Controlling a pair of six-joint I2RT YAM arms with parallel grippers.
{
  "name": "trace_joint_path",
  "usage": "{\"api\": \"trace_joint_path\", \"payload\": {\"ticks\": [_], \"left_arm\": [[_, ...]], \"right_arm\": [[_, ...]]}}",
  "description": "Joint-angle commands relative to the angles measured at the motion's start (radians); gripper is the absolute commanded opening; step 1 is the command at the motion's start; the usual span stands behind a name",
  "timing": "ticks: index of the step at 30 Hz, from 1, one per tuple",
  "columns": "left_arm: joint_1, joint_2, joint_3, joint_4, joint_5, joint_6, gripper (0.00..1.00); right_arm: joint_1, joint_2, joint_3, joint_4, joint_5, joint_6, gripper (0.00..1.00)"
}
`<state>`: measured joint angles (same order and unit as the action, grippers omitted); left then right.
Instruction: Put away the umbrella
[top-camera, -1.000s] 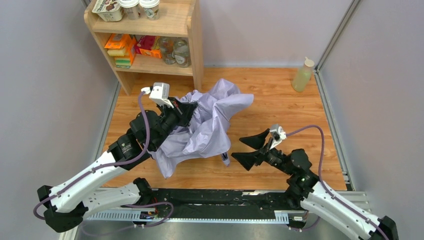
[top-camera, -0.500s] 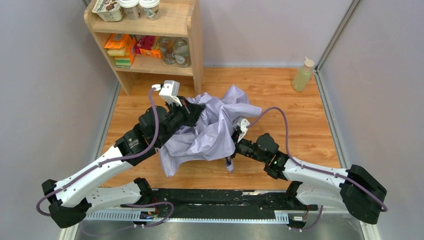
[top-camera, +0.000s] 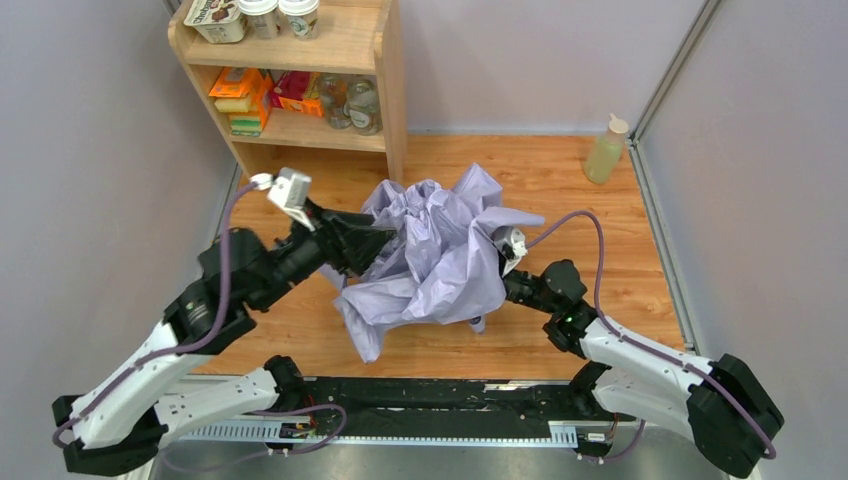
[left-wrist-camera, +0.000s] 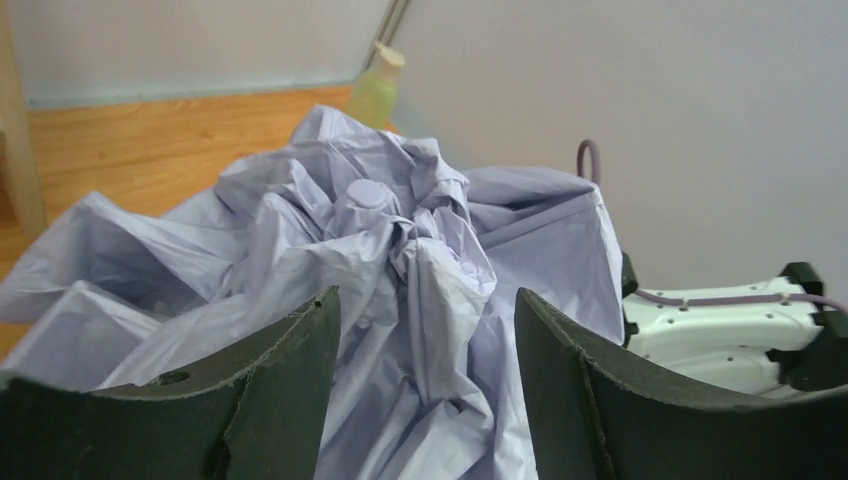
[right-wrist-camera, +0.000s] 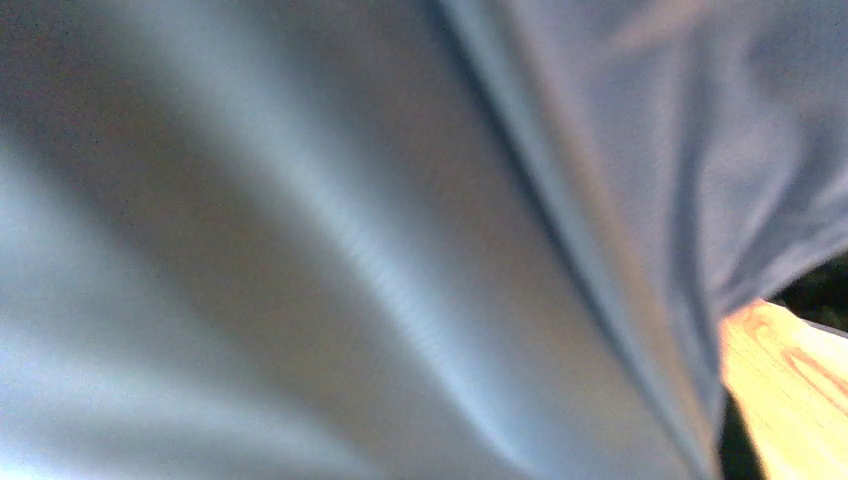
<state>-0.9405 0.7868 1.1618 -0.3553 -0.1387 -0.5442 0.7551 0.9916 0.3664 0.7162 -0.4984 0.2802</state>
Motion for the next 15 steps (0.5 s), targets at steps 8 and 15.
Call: {"api": "trace_joint_path", "payload": {"ticks": [8, 15], "left_arm": [[0.003, -0.051, -0.065, 0.13, 0.067, 0.036, 0.72], [0.003, 0.132, 0.01, 0.116, 0.119, 0.021, 0.72]], "right_arm": [[-0.046, 0.002, 0.006, 0.192, -0.186, 0.082, 0.0], [-0.048, 0.007, 0.014, 0.175, -0.192, 0.074, 0.0]]}}
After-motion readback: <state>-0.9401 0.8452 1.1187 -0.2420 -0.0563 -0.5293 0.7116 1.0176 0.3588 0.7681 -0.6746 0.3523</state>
